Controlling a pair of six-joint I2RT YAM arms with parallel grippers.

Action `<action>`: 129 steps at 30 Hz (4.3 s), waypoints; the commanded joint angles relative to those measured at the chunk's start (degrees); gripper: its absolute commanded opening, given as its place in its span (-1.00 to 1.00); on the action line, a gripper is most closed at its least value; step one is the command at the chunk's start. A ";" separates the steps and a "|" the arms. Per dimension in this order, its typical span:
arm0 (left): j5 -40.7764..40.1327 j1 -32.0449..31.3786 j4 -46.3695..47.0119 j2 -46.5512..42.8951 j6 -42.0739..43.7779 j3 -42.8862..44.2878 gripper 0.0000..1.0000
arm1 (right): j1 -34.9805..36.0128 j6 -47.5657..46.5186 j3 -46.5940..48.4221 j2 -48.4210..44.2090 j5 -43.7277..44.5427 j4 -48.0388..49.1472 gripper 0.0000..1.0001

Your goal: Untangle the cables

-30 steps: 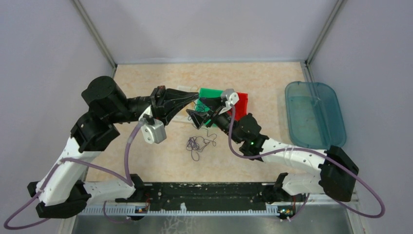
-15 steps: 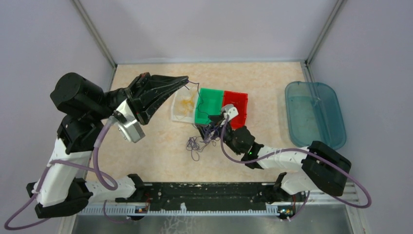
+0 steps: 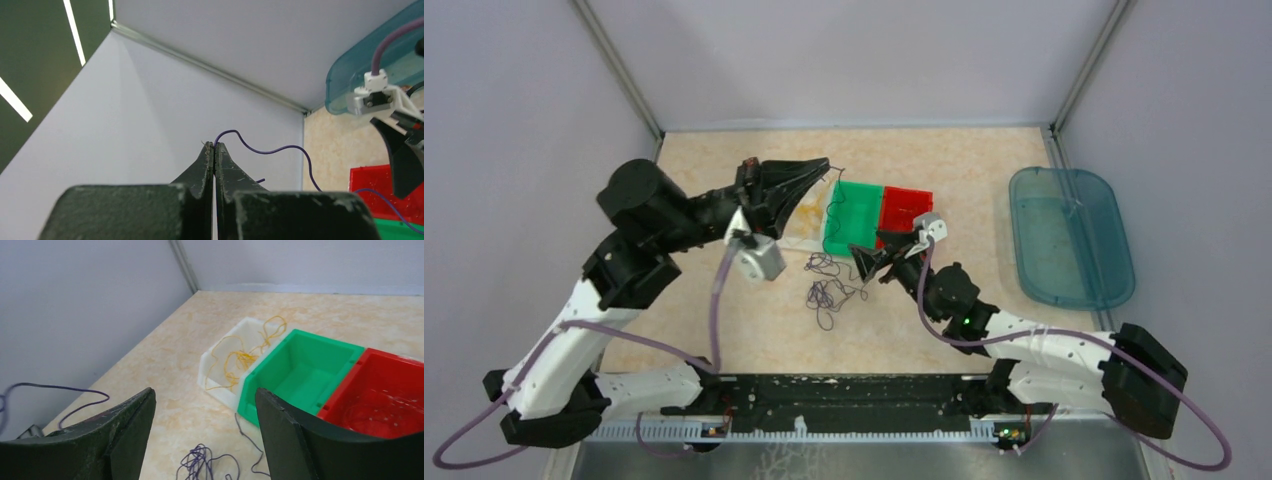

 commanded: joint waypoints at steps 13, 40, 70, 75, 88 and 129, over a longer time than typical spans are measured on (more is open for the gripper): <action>-21.71 2.22 20.84 13.34 3.11 -10.20 -1.00 | -3.28 0.19 -1.69 -16.55 26.53 -23.21 0.50; -16.48 13.34 28.81 20.11 -5.31 -13.76 -1.00 | -4.44 1.58 -1.37 -18.37 24.63 -24.60 0.47; -15.17 15.38 33.26 40.15 -0.97 -20.94 -1.00 | -4.48 1.59 -2.38 -23.75 25.02 -25.78 0.45; -14.09 17.28 32.37 43.06 0.31 -19.12 -1.00 | -5.26 1.09 -1.83 -24.27 24.27 -26.43 0.45; -0.36 16.10 12.17 47.80 -3.90 -13.77 -0.36 | -6.03 1.31 -1.49 -24.63 24.25 -27.86 0.44; 12.87 15.07 -14.78 13.03 20.80 -45.27 0.26 | -9.08 9.12 11.29 18.08 -14.13 -18.88 0.42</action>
